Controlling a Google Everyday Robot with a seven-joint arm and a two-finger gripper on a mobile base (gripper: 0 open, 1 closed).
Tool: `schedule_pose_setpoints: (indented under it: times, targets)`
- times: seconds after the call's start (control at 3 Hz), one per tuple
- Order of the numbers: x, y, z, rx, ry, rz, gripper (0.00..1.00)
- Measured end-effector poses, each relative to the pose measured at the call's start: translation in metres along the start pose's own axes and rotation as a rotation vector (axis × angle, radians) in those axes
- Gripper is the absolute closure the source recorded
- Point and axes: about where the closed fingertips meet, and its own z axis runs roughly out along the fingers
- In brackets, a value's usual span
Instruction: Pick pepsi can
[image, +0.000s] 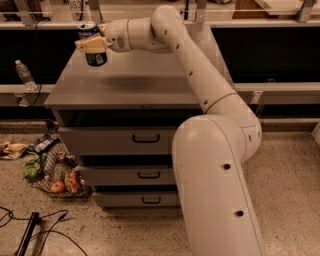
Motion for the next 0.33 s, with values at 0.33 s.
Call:
schedule_pose_setpoints:
  times: [0.33]
  targets:
    - [-0.0022, -0.0003, 0.0002, 0.0, -0.004, -0.002, 1.0]
